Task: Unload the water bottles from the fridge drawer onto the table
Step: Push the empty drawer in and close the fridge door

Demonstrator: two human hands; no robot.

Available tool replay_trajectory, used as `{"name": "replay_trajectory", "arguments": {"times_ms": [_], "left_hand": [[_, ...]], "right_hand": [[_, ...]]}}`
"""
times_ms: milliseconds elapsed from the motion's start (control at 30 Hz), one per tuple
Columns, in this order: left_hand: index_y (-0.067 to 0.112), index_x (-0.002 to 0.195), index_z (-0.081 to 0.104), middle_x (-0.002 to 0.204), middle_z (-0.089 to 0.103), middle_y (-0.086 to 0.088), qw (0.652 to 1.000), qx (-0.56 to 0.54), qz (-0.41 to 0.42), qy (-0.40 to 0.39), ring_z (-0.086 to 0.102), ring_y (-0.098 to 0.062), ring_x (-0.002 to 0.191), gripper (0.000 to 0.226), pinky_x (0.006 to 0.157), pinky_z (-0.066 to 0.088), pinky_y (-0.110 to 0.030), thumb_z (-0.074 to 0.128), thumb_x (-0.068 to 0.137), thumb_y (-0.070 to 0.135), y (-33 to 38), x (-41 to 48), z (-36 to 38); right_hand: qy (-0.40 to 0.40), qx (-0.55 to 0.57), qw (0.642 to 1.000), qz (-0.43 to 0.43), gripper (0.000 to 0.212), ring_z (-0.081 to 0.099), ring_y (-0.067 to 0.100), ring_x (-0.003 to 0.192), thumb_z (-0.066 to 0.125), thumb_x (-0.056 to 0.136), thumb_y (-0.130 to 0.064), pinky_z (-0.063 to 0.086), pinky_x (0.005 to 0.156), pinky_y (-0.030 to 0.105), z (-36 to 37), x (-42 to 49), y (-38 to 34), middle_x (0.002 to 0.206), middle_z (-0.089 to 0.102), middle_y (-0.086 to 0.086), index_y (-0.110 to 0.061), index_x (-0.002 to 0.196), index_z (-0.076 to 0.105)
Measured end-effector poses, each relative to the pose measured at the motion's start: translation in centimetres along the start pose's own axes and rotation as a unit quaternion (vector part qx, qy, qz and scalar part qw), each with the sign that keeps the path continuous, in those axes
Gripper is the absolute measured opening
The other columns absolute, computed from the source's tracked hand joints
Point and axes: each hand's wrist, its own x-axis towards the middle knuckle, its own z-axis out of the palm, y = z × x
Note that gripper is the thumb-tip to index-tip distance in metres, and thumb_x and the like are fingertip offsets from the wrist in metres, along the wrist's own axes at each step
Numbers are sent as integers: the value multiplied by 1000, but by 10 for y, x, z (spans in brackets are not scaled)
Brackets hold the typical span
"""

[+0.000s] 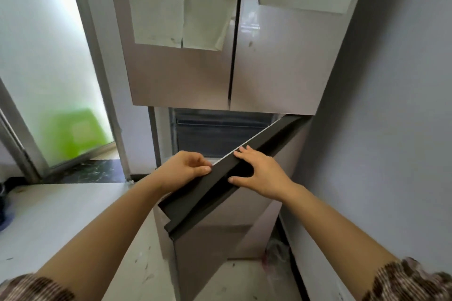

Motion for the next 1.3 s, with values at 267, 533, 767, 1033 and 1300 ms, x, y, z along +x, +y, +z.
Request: {"name": "replay_trajectory", "arguments": {"times_ms": [267,533,767,1033,1300], "left_hand": [[27,108,71,105,71,7,935,308,80,157,65,-15,97,26,79,52,-31,51,96,39,-32,53,-73],[19,153,-1,162,-2,1,885,447,84,97,-6,-17,148,80,119,0,-45,43,95,52,-94,109,-107],[13,151,23,161,13,-7,804,507,234,204,2,-24,149,89,119,-3,-41,63,82,53,-157,172,-130],[22,153,13,162,-3,-4,745,534,290,275,-4,-23,149,67,119,-1,-43,31,91,38,-191,218,-142],[22,154,-3,161,-11,-4,729,550,277,299,-8,-25,149,83,120,-8,-44,47,89,32,-193,227,-137]], "right_hand": [[59,-55,995,62,74,9,12,149,52,91,-55,14,121,31,49,97,-48,161,18,-3,-22,152,25],[5,-95,989,112,81,-5,20,150,42,96,-56,5,122,35,65,181,-60,163,1,6,-12,155,8],[84,-342,933,68,84,62,26,112,80,66,-54,51,90,41,86,224,-49,124,64,12,-4,130,58],[153,-370,917,-8,96,46,25,115,93,42,-24,53,85,44,92,255,-36,125,52,9,-11,123,44],[111,-289,951,-13,72,49,27,117,86,64,-33,47,92,44,77,251,-39,129,47,8,-14,124,50]]}}
